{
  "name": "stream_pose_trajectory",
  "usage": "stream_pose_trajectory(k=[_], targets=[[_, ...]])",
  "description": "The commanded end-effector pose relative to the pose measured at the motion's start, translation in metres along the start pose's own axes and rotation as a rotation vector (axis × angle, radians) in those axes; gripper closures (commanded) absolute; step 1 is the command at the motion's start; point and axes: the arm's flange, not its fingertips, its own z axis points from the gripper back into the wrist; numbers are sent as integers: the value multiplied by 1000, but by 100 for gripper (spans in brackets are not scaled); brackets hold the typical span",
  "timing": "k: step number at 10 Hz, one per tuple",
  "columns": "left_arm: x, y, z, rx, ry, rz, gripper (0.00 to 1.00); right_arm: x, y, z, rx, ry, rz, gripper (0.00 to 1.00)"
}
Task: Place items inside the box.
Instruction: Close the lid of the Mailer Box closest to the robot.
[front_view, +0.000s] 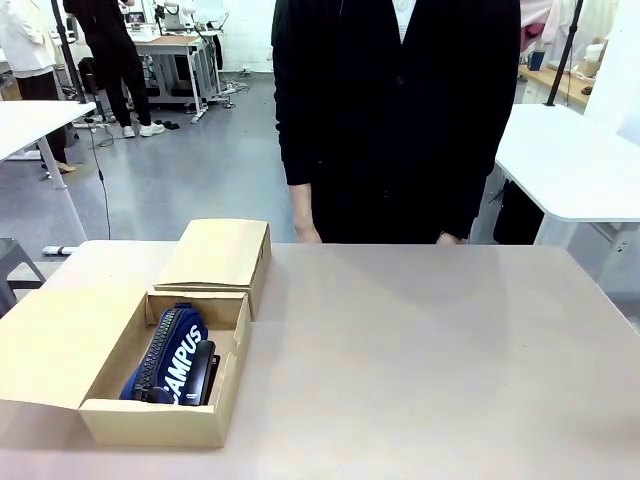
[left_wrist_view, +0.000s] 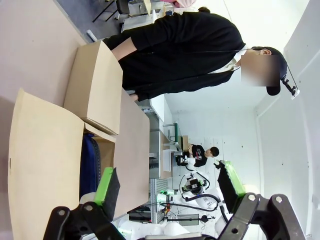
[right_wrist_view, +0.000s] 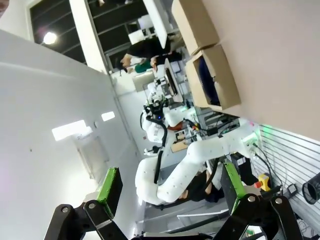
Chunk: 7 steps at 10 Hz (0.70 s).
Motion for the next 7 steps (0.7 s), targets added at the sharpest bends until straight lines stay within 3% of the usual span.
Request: stream_pose_trajectory(k=[1, 4, 5, 7], targets=[[-2, 0, -1, -23, -4, -15, 0, 3, 0, 5, 33, -4, 23, 0], [0, 0, 0, 0, 0, 0, 0, 3, 0, 5, 33, -4, 23, 0], [-5, -20, -14, -144, -9, -295, 0, 3, 0, 5, 33, -4, 23, 0], [-25, -37, -65, -224, 216, -623, 0, 3, 0, 5, 33, -4, 23, 0]])
